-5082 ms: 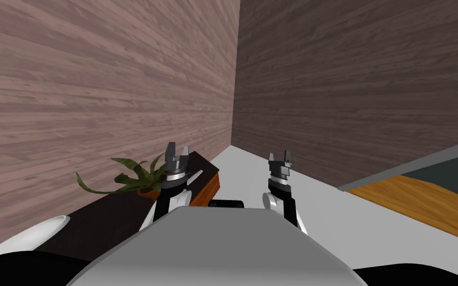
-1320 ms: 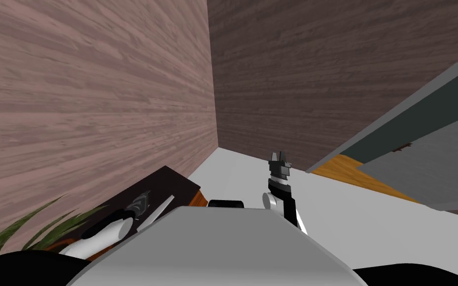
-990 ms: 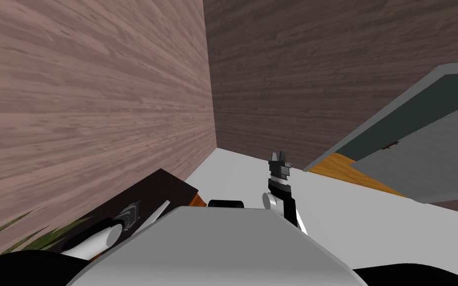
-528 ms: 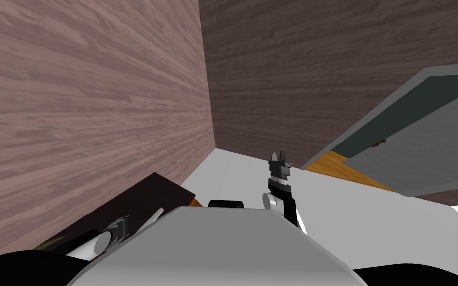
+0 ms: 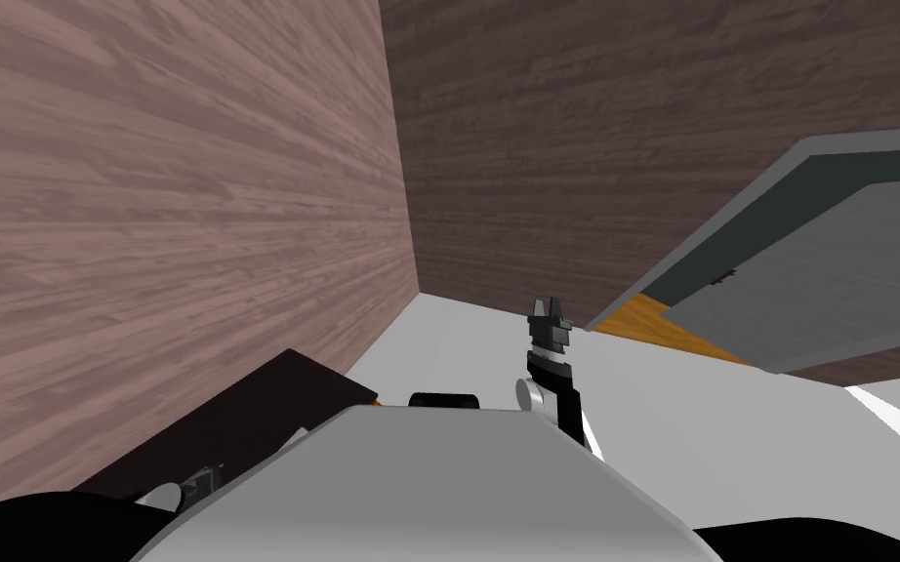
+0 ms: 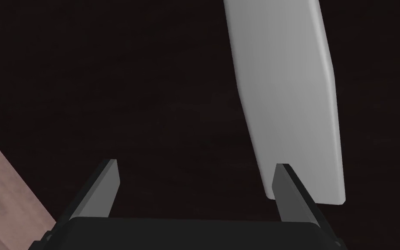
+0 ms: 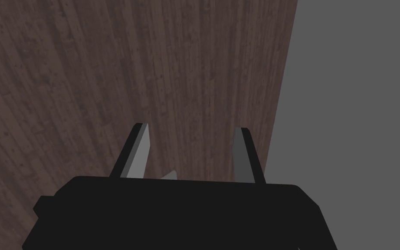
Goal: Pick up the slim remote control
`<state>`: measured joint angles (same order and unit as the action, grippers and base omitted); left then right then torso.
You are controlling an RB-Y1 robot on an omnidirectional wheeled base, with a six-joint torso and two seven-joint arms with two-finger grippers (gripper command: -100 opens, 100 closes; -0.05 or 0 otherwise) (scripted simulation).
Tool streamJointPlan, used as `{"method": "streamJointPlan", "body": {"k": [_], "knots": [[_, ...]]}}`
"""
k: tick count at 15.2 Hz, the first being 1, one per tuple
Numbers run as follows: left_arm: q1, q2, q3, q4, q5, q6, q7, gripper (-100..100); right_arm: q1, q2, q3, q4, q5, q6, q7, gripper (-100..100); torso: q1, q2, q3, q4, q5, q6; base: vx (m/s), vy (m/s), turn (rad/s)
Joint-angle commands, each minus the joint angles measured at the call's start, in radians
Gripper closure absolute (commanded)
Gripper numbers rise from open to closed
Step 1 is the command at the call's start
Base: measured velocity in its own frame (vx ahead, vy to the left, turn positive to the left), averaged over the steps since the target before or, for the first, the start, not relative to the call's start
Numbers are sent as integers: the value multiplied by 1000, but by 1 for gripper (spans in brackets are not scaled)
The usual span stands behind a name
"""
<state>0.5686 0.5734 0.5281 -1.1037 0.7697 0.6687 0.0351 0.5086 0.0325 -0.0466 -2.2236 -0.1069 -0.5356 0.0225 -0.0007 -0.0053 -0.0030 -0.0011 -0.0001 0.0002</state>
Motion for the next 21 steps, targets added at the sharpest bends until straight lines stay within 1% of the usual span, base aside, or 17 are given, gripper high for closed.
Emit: {"method": "streamJointPlan", "body": {"k": [1,2,3,4,5,6,7,8,9,10,12,15,17,18,19,20,21], "knots": [[3,6,15,45,33,38,-4,-100,0,0,0,0,0,0,0,0,0,0,0,0,0,0,77,10,-71],[3,6,15,45,33,38,-4,-100,0,0,0,0,0,0,0,0,0,0,0,0,0,0,50,6,-10],[2,7,30,68,58,74,-1,-100,0,0,0,0,0,0,0,0,0,1,0,0,0,0,54,7,-58],[2,7,30,83,58,74,-1,-100,0,0,0,0,0,0,0,0,0,1,1,0,0,0,56,9,-75],[1,7,44,112,82,108,1,-100,0,0,0,0,0,0,0,0,0,1,1,0,0,0,63,14,-82],[1,7,44,119,82,108,1,-100,0,0,0,0,0,0,0,0,0,1,1,0,0,0,62,15,-72],[-1,6,56,152,104,138,3,-100,0,0,0,0,0,0,0,0,0,1,1,0,0,0,68,19,-87],[-1,6,56,152,104,139,3,-100,0,0,0,0,0,0,0,0,1,1,0,0,0,0,65,20,-62],[-3,4,68,183,125,167,5,-100,0,0,0,0,0,0,0,0,1,1,0,0,0,0,69,18,-65],[-3,4,68,183,125,167,5,-100,0,0,0,0,0,0,0,0,1,1,0,0,0,0,62,19,-53],[-7,-3,85,235,159,214,8,-100,0,0,0,0,0,0,0,0,1,1,1,0,0,0,63,30,-83],[-10,-8,91,257,172,232,9,-100,0,0,0,0,0,0,0,0,2,1,0,0,0,0,58,44,-52],[-18,-20,98,289,192,257,11,-100,0,0,0,0,0,0,0,0,2,2,1,0,0,0,46,45,-54],[-26,-34,96,304,200,266,12,-100,0,0,0,0,0,0,0,0,3,2,1,0,1,0,65,86,-70],[-22,-22,95,289,188,252,12,-100,0,0,0,0,0,0,0,0,4,1,1,0,1,0,44,63,-34],[-38,-37,91,307,178,238,51,-100,0,0,0,0,0,0,0,0,4,2,1,0,1,0,-50,26,-233],[-38,-37,91,307,178,238,51,-100,0,0,0,0,0,0,0,0,3,5,3,1,1,1,-132,22,-303]]}}
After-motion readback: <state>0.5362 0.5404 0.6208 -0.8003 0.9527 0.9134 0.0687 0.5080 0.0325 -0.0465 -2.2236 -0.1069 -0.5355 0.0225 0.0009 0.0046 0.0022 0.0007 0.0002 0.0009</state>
